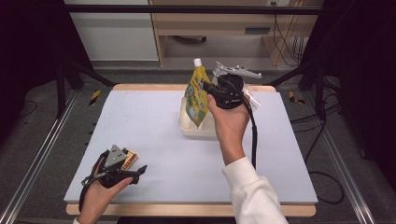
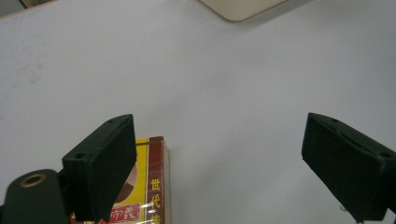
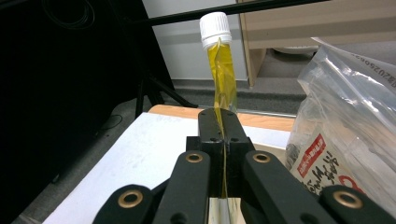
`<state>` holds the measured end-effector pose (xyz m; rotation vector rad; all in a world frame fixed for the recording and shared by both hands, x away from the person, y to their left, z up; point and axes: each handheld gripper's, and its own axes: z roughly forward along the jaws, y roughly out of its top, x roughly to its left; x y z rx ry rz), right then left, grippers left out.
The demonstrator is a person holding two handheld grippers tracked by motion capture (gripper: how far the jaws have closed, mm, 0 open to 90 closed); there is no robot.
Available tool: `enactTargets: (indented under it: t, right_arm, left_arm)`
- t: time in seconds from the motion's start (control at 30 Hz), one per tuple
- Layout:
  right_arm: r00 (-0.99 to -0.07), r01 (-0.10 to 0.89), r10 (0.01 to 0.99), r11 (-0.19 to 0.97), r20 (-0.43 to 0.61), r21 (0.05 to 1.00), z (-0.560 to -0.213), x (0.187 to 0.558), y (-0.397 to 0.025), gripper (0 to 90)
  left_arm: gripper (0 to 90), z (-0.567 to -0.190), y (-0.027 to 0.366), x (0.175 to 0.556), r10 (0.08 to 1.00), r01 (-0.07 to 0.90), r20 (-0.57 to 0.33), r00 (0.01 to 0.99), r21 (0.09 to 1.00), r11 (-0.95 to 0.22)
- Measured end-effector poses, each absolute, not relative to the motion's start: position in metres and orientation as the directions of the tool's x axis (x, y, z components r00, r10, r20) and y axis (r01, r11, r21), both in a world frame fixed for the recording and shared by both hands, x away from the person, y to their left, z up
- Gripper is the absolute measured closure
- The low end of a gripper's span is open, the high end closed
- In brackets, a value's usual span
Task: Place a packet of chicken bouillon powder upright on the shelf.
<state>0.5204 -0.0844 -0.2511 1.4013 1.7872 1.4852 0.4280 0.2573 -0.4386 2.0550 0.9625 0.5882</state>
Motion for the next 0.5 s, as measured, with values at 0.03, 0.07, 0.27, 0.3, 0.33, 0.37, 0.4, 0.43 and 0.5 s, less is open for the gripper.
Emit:
enactTargets:
  t: [0.03, 0.07, 0.27, 0.3, 0.33, 0.37, 0.4, 0.43, 0.5]
  right_arm:
    - [-0.395, 0.423, 0.879, -0.085, 0.268, 0.902, -0.251, 0.522, -0.084, 90.0]
    - [-0.393, 0.423, 0.879, -0.089, 0.271, 0.902, -0.252, 0.523, -0.084, 90.0]
    - [-0.372, 0.423, 0.891, -0.086, 0.260, 0.902, -0.255, 0.528, -0.079, 90.0]
    - [-0.367, 0.423, 0.895, -0.083, 0.255, 0.902, -0.256, 0.529, -0.078, 90.0]
    - [-0.361, 0.423, 0.898, -0.082, 0.251, 0.902, -0.256, 0.530, -0.077, 90.0]
    - [-0.355, 0.423, 0.902, -0.080, 0.247, 0.903, -0.257, 0.532, -0.076, 90.0]
    - [-0.350, 0.424, 0.904, -0.081, 0.246, 0.902, -0.258, 0.533, -0.075, 90.0]
    - [-0.340, 0.426, 0.909, -0.080, 0.241, 0.901, -0.259, 0.534, -0.074, 90.0]
    - [-0.327, 0.429, 0.915, -0.077, 0.235, 0.900, -0.261, 0.537, -0.073, 90.0]
  left_arm:
    - [9.7, -0.439, 0.257, 0.428, 0.790, 0.431, 0.080, 0.608, 0.802, -0.413]
    - [9.7, -0.439, 0.257, 0.428, 0.790, 0.430, 0.081, 0.608, 0.802, -0.414]
    - [9.7, -0.439, 0.255, 0.427, 0.785, 0.426, 0.087, 0.614, 0.800, -0.422]
    - [9.7, -0.439, 0.255, 0.427, 0.784, 0.426, 0.087, 0.614, 0.800, -0.422]
    - [9.7, -0.439, 0.255, 0.428, 0.783, 0.426, 0.087, 0.616, 0.800, -0.424]
    - [9.7, -0.439, 0.255, 0.428, 0.783, 0.426, 0.088, 0.616, 0.799, -0.425]
    - [9.7, -0.439, 0.255, 0.428, 0.782, 0.426, 0.089, 0.617, 0.798, -0.426]
    - [9.7, -0.439, 0.255, 0.428, 0.782, 0.425, 0.089, 0.617, 0.798, -0.426]
    - [9.7, -0.439, 0.255, 0.428, 0.783, 0.425, 0.089, 0.616, 0.799, -0.425]
